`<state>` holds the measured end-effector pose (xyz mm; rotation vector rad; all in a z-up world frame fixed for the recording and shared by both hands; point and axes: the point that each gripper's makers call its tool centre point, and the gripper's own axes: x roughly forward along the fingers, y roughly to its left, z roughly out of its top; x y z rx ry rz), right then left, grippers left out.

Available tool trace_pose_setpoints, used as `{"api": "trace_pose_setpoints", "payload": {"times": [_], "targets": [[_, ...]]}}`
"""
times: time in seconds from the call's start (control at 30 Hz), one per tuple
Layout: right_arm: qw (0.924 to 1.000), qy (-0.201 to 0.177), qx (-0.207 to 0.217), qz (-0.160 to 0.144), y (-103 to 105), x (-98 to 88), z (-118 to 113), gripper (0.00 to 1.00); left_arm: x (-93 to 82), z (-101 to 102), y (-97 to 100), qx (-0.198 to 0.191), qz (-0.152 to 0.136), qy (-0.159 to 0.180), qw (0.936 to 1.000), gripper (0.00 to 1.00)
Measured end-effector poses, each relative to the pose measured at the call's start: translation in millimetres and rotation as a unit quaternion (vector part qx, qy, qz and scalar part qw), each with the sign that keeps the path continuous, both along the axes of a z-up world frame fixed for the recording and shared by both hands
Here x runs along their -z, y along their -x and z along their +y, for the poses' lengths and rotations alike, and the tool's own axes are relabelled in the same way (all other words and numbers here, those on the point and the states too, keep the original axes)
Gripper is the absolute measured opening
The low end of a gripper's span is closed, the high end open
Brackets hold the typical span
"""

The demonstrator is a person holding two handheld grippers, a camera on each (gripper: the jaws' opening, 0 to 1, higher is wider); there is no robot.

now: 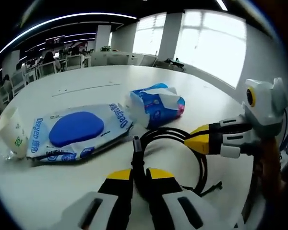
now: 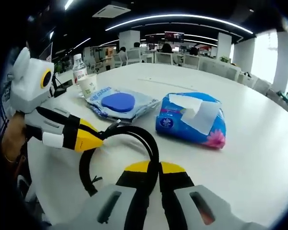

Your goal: Arrange the tabletop items into an orderly group along one side of the table until the central work area is clear of visible clutter.

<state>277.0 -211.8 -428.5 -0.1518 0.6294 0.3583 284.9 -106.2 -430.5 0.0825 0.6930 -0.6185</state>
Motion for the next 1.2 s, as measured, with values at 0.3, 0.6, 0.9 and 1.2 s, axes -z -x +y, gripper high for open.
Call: {"api": "trace_pose_setpoints", "payload": {"times": [0.3,0.6,0.9,1.2], "targets": [[0.9998,0.014,-0.015,0.005,4.1,10.4,-2.2,0.06,7.9,-4.3,-1.1,0.014,0.000,-0.019,0.9997,0.10],[0.9990,0.015,-0.042,-0.009,9.8,14.2,-0.9,0.15,9.0,-5.3,-1.0,0.036,-0.026,-0.040,0.9982,0.18],[0.9989,-0.009,-0.038,-0.025,9.9,11.4,-4.6,0.22,-0.3,-3.1,-7.6,0.029,-0.060,-0.031,0.9973,0.28],[0.9984,-0.022,-0.040,-0.033,10.6,10.7,-5.0,0.29,1.6,1.1,-10.7,0.029,-0.068,-0.026,0.9969,0.38]]}}
